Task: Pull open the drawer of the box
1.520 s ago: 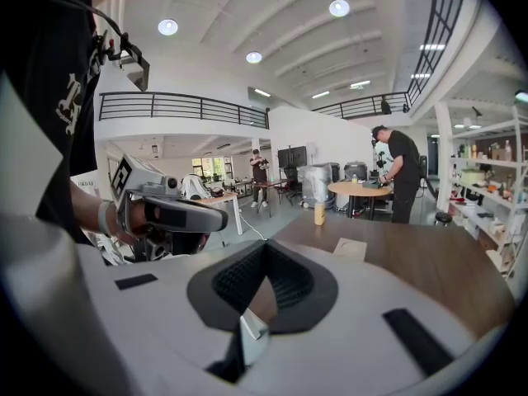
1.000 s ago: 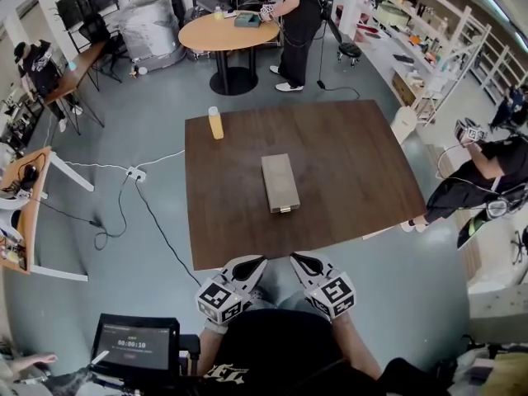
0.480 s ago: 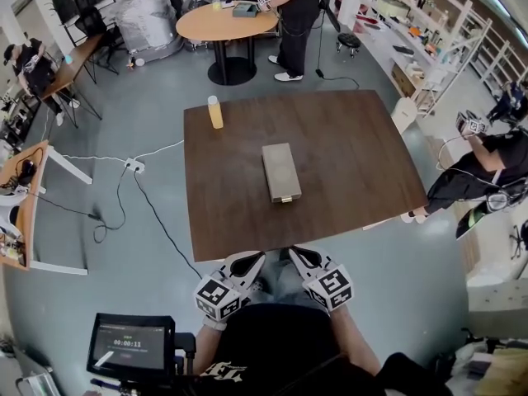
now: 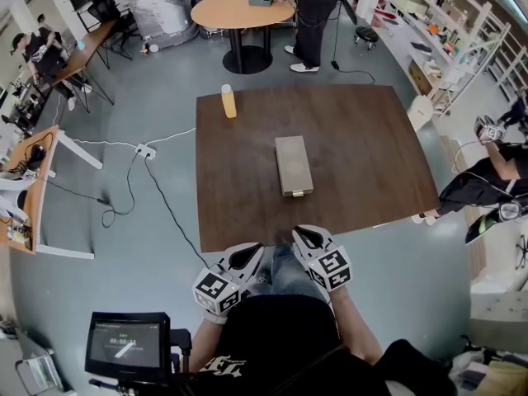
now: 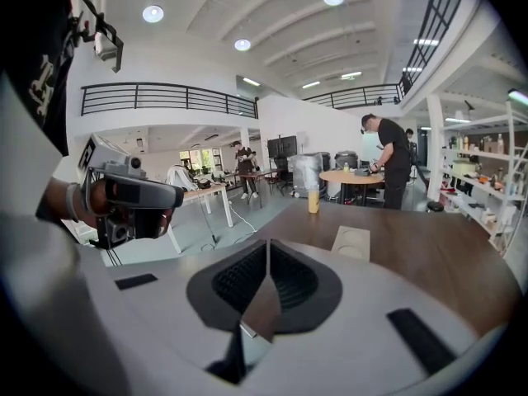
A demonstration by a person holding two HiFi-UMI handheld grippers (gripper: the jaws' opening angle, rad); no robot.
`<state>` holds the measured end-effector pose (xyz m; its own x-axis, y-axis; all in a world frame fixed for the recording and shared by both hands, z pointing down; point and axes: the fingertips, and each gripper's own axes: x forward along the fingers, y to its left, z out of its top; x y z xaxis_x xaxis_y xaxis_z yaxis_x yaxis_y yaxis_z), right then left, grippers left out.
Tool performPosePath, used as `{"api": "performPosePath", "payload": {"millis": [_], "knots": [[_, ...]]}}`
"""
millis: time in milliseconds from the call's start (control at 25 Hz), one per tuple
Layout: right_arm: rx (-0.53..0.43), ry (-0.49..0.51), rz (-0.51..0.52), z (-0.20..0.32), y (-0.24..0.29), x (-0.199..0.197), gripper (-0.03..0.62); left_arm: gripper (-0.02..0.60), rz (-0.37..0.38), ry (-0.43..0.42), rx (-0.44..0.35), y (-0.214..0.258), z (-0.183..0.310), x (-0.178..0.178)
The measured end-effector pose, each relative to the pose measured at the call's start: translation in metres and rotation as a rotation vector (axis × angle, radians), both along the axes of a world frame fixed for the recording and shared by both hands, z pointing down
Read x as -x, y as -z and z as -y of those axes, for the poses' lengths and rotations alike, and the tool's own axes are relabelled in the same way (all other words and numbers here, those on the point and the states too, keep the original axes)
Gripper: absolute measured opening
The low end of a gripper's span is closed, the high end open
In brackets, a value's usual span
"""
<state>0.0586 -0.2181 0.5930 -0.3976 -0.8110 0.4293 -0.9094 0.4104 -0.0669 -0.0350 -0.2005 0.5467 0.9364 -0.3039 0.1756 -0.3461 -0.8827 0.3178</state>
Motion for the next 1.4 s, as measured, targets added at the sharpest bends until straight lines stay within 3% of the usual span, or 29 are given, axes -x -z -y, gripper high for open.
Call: {"api": "performPosePath", "payload": {"millis": [320,600,920,1400], "knots": [[0.077,-0.072,0.009,0.036,-0.036,-0.019,0.008,0.005,0.015,0.014,0.020,-0.004,0.019,0.000],[0.173,-0.153,-0.025,0.058,-0.090,-0.037,0.067,0.005,0.034,0.015,0.026,-0.008,0.032,0.001],[0.281,-0.188,-0.040,0.078,-0.146,-0.053,0.071,0.005,0.051,0.037,0.031,-0.012,0.044,0.000],[0.379,-0.333,-0.040,0.104,-0.186,-0.083,0.143,0.005,0.070,0.059,0.069,-0.016,0.057,-0.007]]}}
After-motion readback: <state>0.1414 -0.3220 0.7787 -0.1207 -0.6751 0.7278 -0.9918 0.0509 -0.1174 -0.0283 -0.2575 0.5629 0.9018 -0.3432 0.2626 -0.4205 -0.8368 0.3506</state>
